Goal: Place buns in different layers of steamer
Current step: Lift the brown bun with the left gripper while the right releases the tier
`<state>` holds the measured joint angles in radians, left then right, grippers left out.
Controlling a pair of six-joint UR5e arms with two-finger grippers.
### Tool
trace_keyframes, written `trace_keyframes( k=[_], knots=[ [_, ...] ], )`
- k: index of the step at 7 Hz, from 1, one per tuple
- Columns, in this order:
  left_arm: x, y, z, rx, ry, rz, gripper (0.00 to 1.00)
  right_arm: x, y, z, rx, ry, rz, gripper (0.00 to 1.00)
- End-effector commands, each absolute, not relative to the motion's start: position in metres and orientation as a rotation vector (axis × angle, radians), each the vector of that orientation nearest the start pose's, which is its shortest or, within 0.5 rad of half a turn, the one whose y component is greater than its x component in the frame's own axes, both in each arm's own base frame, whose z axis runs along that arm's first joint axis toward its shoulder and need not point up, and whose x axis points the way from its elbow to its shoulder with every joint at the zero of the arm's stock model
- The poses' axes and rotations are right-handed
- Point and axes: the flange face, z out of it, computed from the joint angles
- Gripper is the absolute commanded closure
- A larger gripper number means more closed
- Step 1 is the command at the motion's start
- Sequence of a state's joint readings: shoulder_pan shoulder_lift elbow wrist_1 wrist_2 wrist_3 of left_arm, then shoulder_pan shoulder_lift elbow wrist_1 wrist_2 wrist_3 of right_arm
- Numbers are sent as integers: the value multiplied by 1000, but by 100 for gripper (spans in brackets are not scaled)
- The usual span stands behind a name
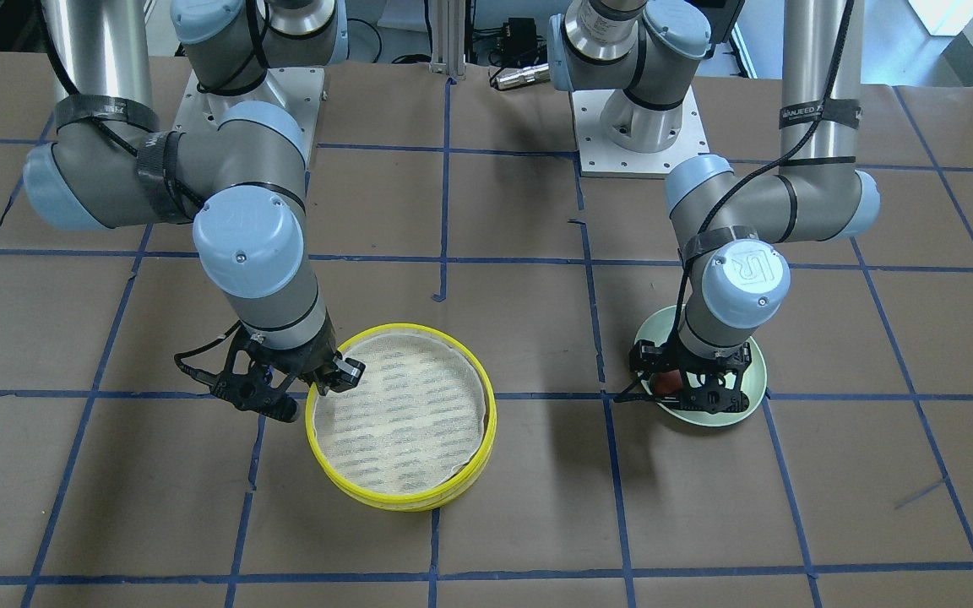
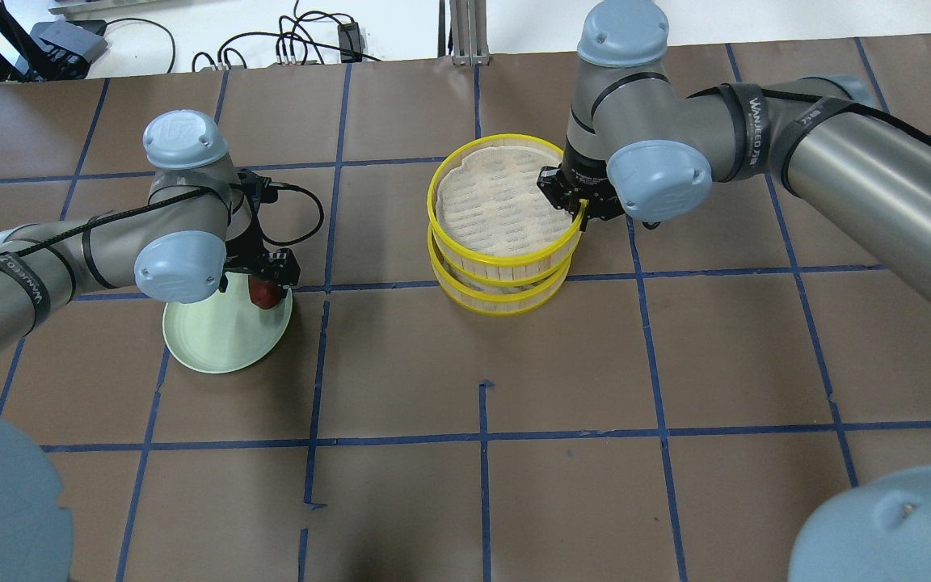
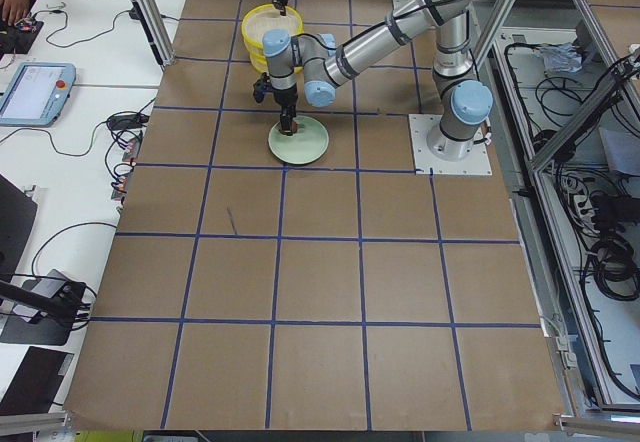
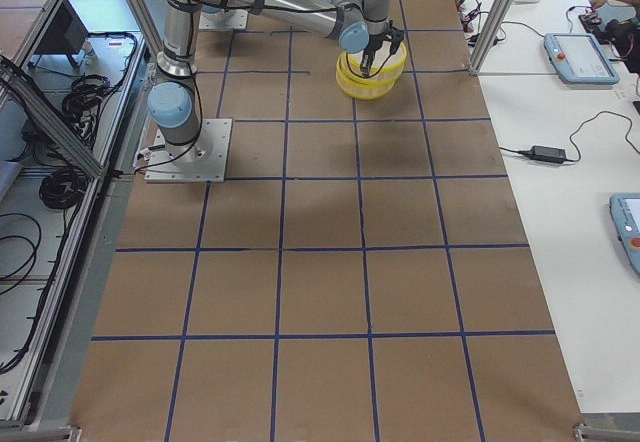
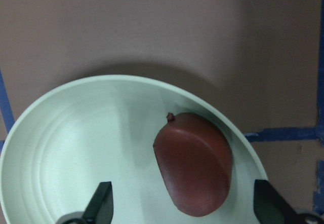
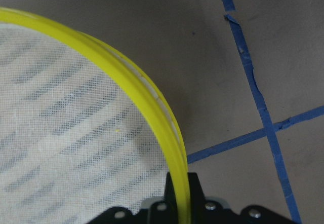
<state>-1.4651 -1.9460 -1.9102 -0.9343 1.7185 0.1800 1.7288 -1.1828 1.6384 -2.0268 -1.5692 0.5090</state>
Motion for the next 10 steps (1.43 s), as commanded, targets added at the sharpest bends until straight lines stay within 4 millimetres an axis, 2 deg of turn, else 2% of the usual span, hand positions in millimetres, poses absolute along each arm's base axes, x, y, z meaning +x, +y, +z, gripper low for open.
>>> trace_keyframes(
  k=[1,2,4,5,6,7,8,9,10],
  knots=[
    [-59,-561,201,123,2996,108,34,228,-583,281,553,3090,17,88],
    [-59,-561,200,125,2994,110,53,232,-582,277,556,3059,50,88],
    [-59,-562,201,121,2996,105,80,233,-580,275,556,3047,64,88],
    [-59,-562,201,118,2996,107,89,232,-578,273,562,3053,75,86],
    [-60,-563,202,120,2997,102,90,232,-578,271,563,3056,76,80],
    [-60,-569,223,106,2992,34,91,231,-574,265,562,3060,96,44],
    [-66,-577,253,123,2989,-43,90,231,-574,264,559,3057,94,13],
    [-86,-575,288,169,2981,-138,89,230,-574,264,555,3063,90,9],
    [-100,-563,318,201,2975,-171,89,229,-577,271,535,3066,61,2]
  ],
)
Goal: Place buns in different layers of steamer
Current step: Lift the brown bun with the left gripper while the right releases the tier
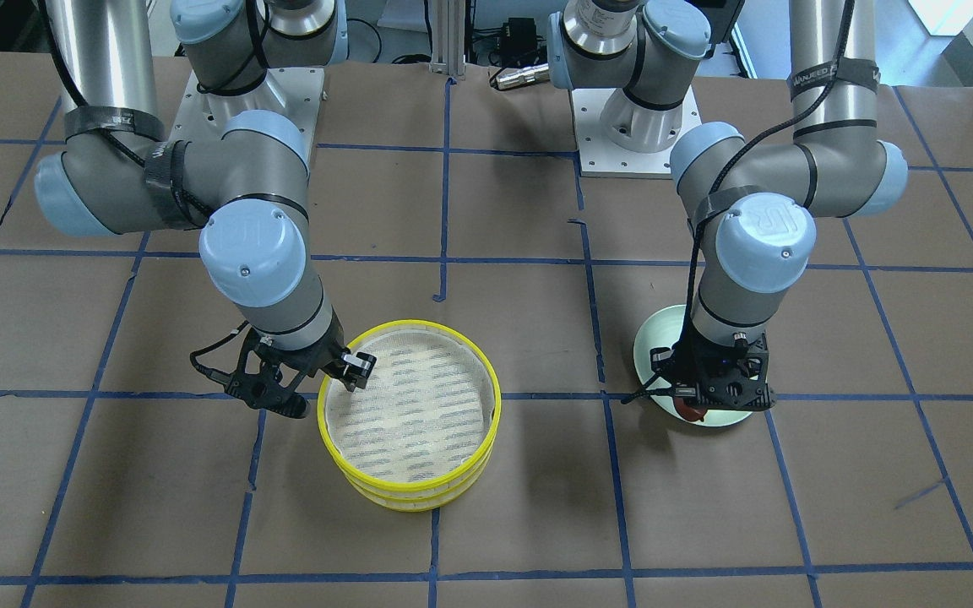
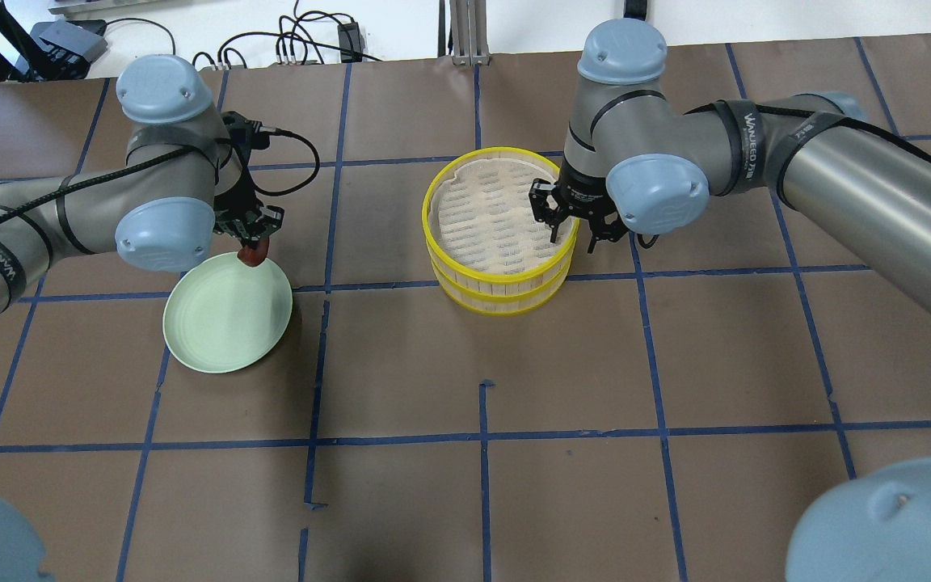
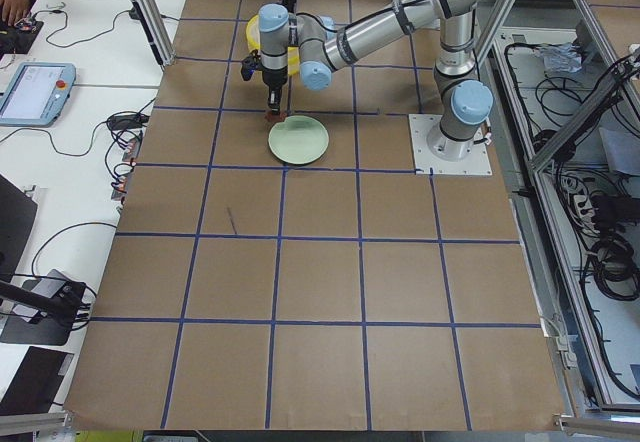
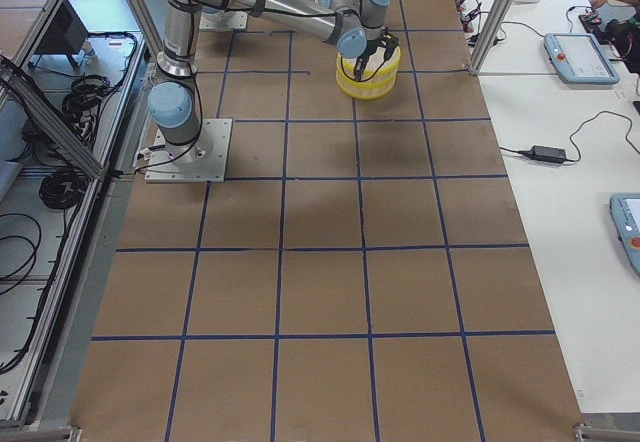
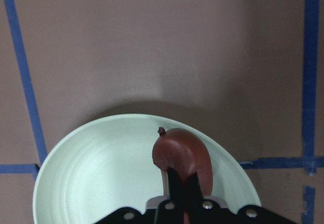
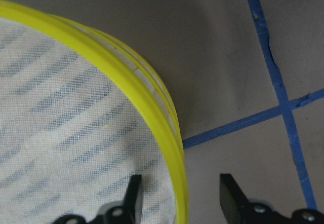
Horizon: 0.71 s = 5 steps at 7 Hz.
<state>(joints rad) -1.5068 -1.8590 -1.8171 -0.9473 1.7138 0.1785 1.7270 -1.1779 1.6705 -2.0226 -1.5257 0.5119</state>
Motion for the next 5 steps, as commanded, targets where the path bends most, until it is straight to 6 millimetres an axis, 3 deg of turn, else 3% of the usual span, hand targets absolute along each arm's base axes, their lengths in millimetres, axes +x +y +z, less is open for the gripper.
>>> trace_keyframes(
  k=[1,2,3,4,5],
  knots=[
    [-117,-551,346,232,2973,-223,89,208,-590,302,446,3084,-28,2],
    [-140,-534,378,289,2983,-307,89,176,-593,335,365,3112,-25,1],
    [-155,-522,390,327,2980,-330,89,133,-590,372,349,3125,-27,1],
    [-159,-520,387,332,2993,-291,89,112,-575,415,255,3120,-9,0],
    [-168,-530,377,264,3113,-293,89,115,-555,459,235,3118,-28,0]
  ],
)
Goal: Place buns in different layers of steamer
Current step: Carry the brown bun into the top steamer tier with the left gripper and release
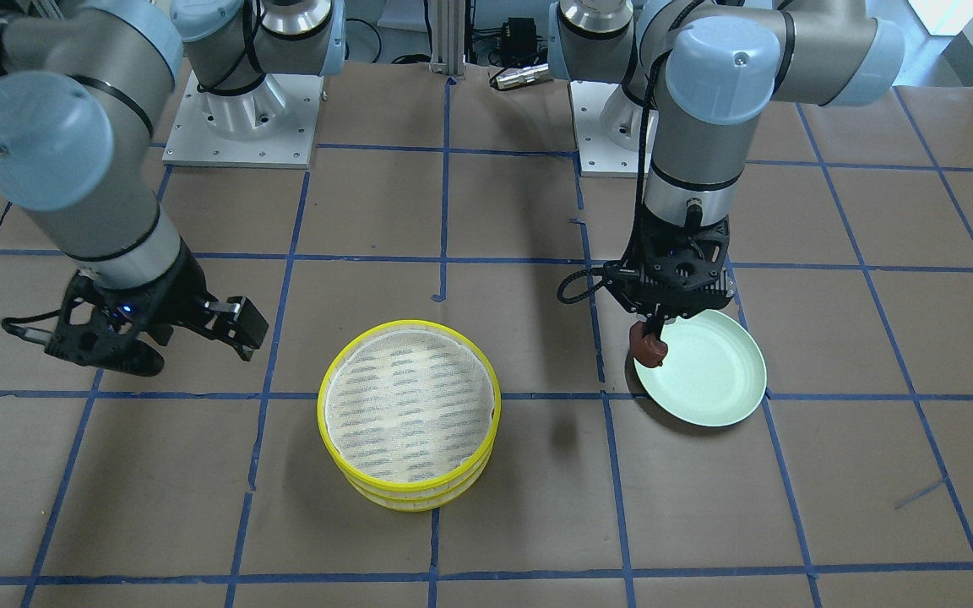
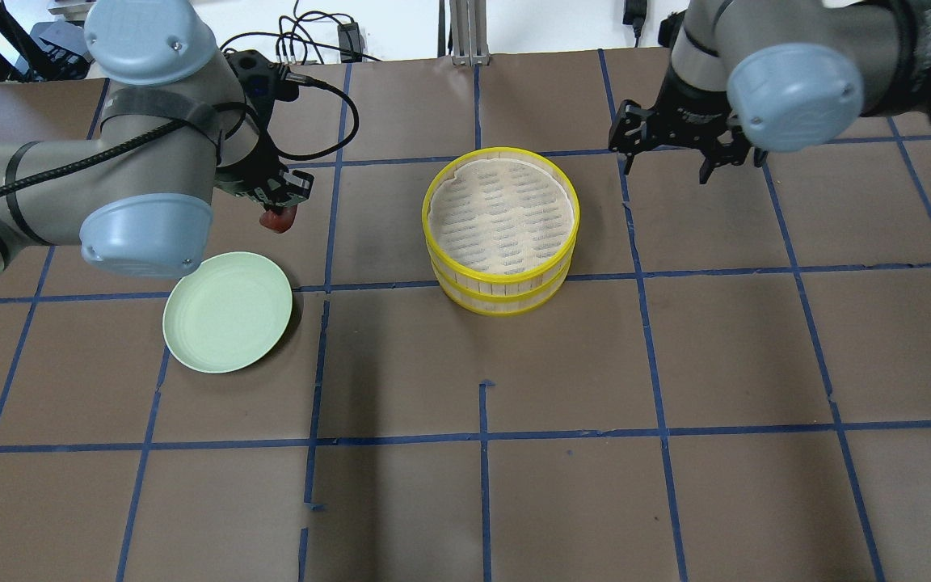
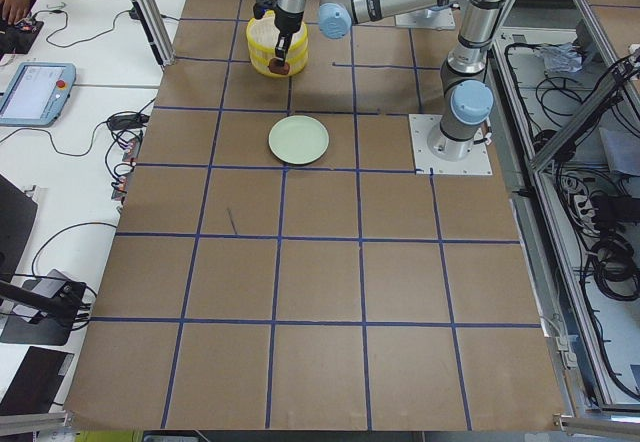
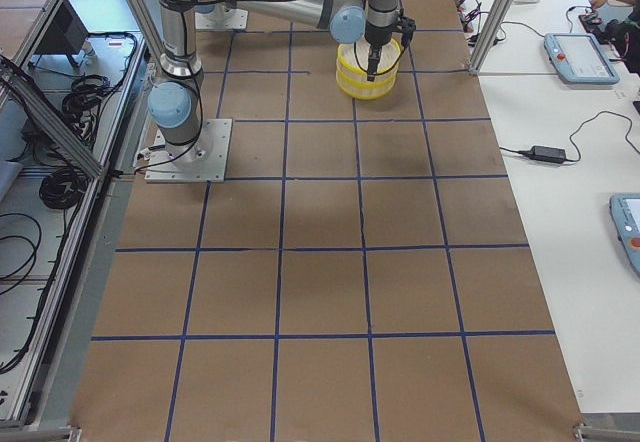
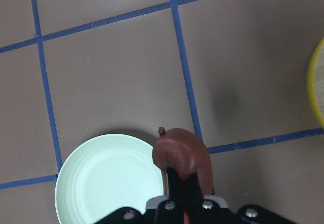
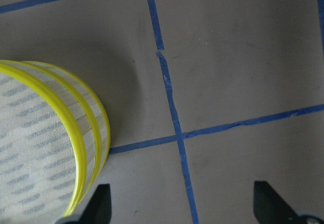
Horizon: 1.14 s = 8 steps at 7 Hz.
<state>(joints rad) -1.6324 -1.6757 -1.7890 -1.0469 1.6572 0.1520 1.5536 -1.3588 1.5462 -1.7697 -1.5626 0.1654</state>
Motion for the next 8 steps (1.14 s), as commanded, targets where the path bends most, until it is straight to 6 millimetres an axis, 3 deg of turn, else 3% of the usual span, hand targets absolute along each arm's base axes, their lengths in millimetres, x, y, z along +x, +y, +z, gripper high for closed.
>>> trace_keyframes(
  k=[1,2,3,4,6,7,8],
  knots=[
    [-178,-546,352,239,3174,-267,89,120,-533,496,178,3122,-19,0],
    [-184,-559,362,254,3156,-435,89,150,-509,517,85,3128,-40,0],
    [-186,-568,363,251,3161,-440,89,159,-501,509,27,3146,-8,0],
    [-195,-569,363,191,3221,-452,89,153,-505,496,-41,3201,11,0],
    [-240,-558,360,83,3339,-435,89,142,-503,506,-145,3221,-11,0],
    [-273,-562,357,27,3391,-515,85,132,-507,511,-103,3205,-27,0],
    [-318,-559,353,-97,3429,-500,84,118,-513,523,-41,3151,-62,0]
  ],
)
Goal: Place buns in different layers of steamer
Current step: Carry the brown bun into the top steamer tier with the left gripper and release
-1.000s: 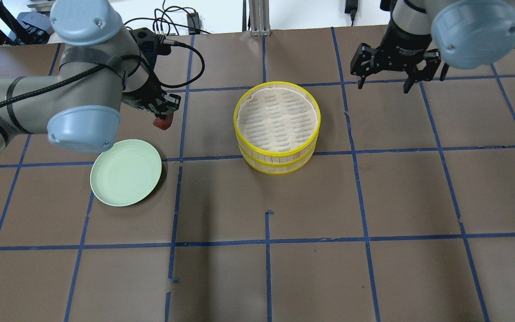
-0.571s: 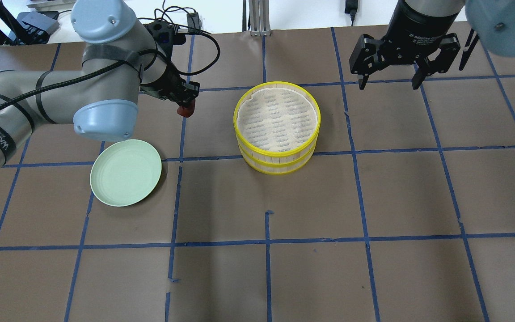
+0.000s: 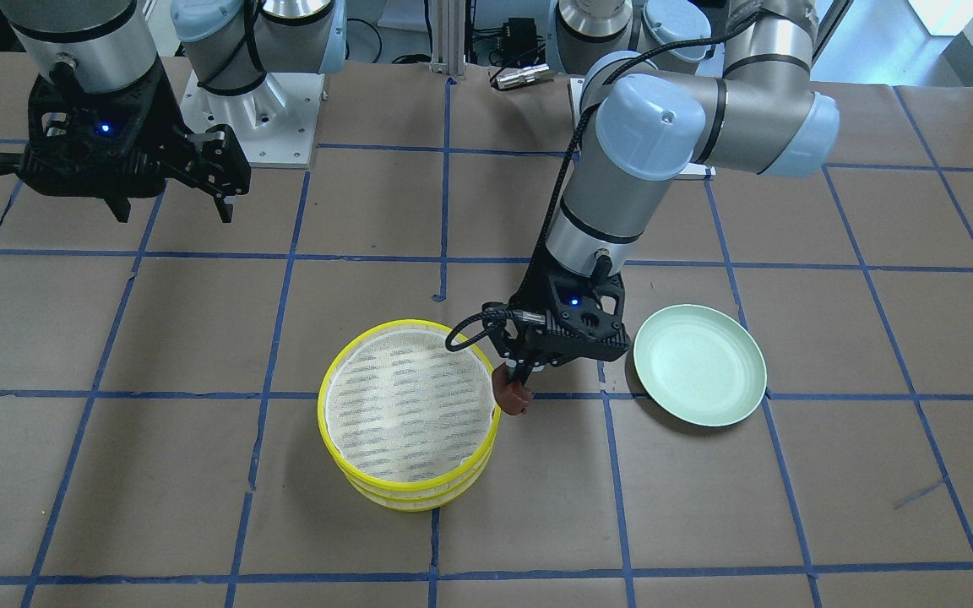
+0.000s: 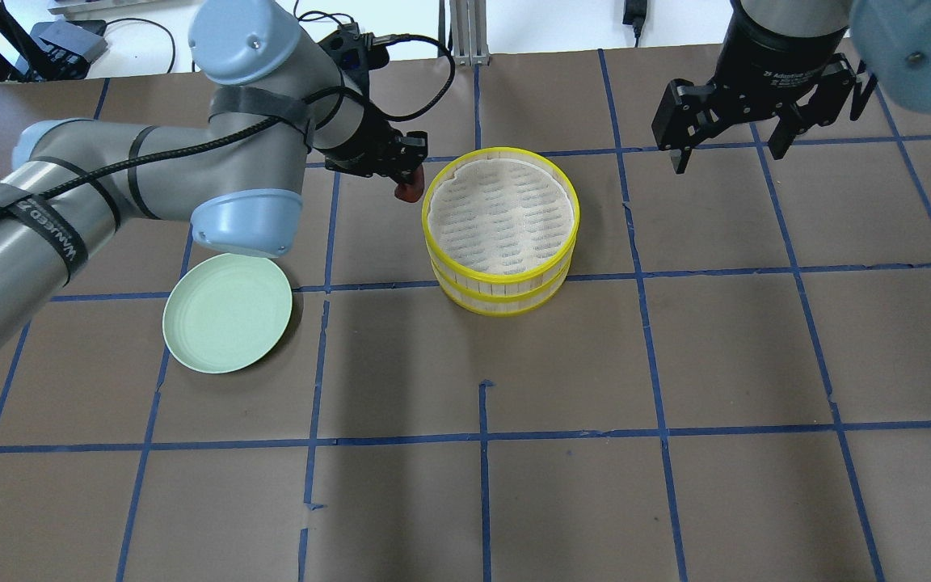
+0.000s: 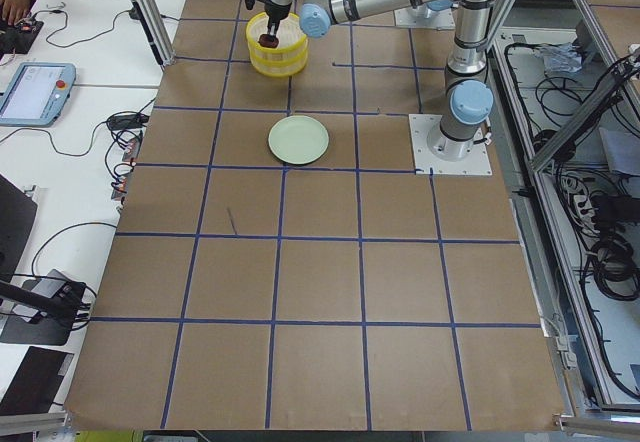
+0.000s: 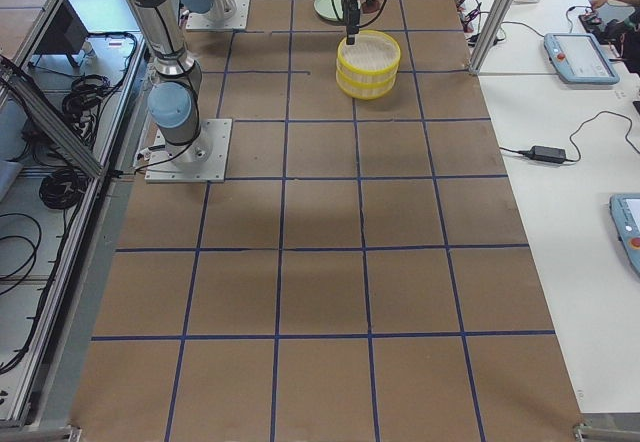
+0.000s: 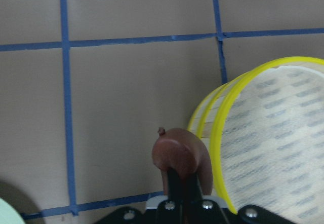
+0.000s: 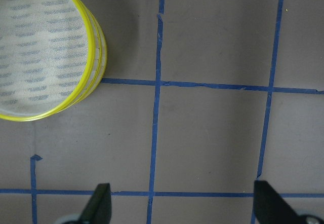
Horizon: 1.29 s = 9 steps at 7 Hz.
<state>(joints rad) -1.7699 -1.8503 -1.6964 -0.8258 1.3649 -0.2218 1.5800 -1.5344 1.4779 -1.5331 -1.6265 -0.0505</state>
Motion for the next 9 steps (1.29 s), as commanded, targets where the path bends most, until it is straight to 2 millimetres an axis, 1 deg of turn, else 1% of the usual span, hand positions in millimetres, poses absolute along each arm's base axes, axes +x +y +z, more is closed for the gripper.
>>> trace_keyframes(
  k=[1,2,4,6,7,8,9],
  knots=[
    [-338,-563,352,-220,3445,-470,1,111,-513,528,-19,3146,-72,0],
    [-341,-563,352,-323,3452,-448,0,110,-510,531,-19,3155,-76,0],
    [-342,-563,353,-306,3451,-453,0,110,-510,529,-19,3155,-69,0],
    [-340,-564,353,-94,3424,-499,0,111,-508,530,-19,3154,-69,0],
    [-339,-564,356,-69,3413,-513,0,111,-507,530,-19,3154,-69,0],
    [-326,-561,368,130,3309,-582,0,110,-507,530,-17,3155,-69,0],
    [-298,-559,381,331,3144,-511,0,110,-507,530,-17,3155,-69,0]
  ],
)
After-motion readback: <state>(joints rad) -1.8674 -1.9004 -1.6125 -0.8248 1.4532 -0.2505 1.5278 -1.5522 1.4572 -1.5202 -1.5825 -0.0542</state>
